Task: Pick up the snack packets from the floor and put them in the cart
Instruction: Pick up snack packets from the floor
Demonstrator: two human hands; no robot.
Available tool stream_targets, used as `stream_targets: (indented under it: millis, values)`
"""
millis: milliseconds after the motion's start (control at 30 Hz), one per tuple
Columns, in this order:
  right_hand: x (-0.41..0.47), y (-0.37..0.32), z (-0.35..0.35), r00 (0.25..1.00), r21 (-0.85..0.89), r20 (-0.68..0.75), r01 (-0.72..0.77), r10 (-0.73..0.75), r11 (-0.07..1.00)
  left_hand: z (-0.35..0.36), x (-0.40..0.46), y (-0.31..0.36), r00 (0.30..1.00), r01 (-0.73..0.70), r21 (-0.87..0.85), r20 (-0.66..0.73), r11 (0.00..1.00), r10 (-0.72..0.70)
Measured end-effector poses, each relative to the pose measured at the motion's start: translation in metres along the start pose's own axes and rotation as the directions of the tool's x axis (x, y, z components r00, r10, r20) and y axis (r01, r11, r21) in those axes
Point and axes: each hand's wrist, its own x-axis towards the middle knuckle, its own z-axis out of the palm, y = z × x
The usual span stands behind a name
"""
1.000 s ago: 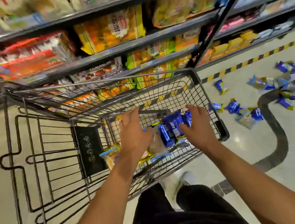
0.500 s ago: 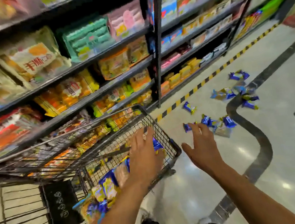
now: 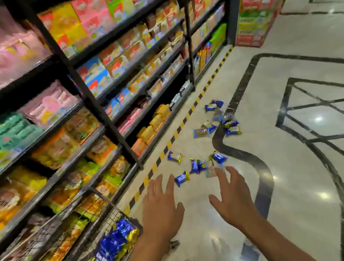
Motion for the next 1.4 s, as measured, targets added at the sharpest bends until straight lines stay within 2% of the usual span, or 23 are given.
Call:
stream_targets:
  millis: [233,467,633,867,1133,1400]
  values:
    - [0.030,0.059,-0.037,0.989,-0.044,-0.047,-0.141,0.139,0.989,-0.007,0.060,0.056,0.991,-0.135,0.018,0.025,0.991,0.135]
    - [0.102,0.088,-0.071,0.971,-0.099,-0.061,-0.238,0.232,0.966,-0.002,0.162,0.102,0.967,-0.255,0.032,0.034,0.966,0.254]
    - [0.158,0.100,-0.093,0.942,-0.096,-0.110,-0.328,0.317,0.940,-0.008,0.242,0.133,0.941,-0.335,-0.023,0.030,0.942,0.336]
    - [0.214,0.119,-0.113,0.896,-0.060,-0.109,-0.438,0.430,0.897,-0.015,0.329,0.174,0.898,-0.431,-0.117,0.039,0.895,0.438]
    - [0.270,0.163,-0.151,0.871,-0.097,-0.139,-0.486,0.471,0.869,-0.014,0.398,0.229,0.875,-0.456,-0.138,0.109,0.879,0.471]
    - [0.361,0.240,-0.183,0.893,-0.025,-0.110,-0.442,0.437,0.897,-0.017,0.469,0.298,0.906,-0.408,-0.076,0.091,0.910,0.414]
